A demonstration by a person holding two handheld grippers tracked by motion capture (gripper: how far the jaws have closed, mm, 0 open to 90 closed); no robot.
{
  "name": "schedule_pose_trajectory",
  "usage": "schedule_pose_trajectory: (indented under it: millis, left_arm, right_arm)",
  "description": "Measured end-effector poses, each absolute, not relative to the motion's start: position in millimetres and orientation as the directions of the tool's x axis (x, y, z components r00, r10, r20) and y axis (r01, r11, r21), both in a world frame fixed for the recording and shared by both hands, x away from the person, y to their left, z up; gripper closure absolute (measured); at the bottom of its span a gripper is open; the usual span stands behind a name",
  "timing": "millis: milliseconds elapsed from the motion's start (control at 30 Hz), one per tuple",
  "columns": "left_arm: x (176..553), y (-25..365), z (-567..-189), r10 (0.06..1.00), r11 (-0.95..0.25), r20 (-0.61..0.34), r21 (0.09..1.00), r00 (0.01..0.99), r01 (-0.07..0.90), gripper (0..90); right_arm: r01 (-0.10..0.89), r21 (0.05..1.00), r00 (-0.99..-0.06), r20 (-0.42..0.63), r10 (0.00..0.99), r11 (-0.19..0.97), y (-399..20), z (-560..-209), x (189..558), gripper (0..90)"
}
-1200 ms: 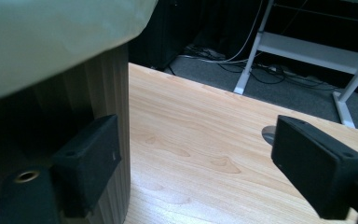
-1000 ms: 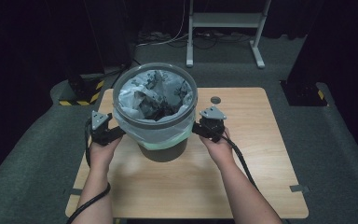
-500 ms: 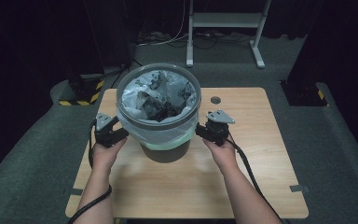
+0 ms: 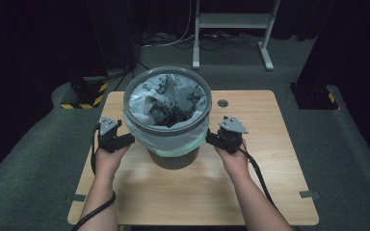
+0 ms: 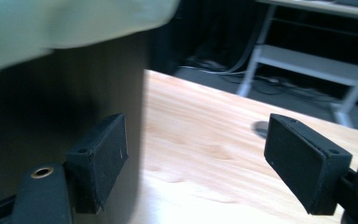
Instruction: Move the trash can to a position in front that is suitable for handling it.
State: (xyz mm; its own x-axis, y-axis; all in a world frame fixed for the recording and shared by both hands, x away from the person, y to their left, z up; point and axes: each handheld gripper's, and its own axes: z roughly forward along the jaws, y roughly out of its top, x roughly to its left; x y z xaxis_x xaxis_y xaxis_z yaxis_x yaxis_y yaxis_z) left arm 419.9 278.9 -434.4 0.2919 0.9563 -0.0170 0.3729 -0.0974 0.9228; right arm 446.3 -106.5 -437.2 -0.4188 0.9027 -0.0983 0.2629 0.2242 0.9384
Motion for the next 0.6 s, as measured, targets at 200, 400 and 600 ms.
schedule_pose_trajectory:
  millis: [200, 400, 600]
  left_arm:
    - [428, 272, -440, 0.963, -0.079, -0.031, 0.919, 0.269, 0.386, 20.0]
    - [425, 270, -436, 0.950, -0.047, -0.077, 0.922, 0.302, 0.384, 32.2]
    - [422, 269, -435, 0.934, -0.038, -0.107, 0.920, 0.342, 0.391, 34.7]
  right_arm:
    - [0.353, 0.923, -0.291, -0.048, 0.955, 0.154, -106, -444, 466, 18.3]
    - [0.334, 0.921, -0.332, -0.083, 0.940, 0.200, -96, -446, 470, 19.9]
    - [0.354, 0.912, -0.376, -0.064, 0.925, 0.207, -101, -443, 467, 28.0]
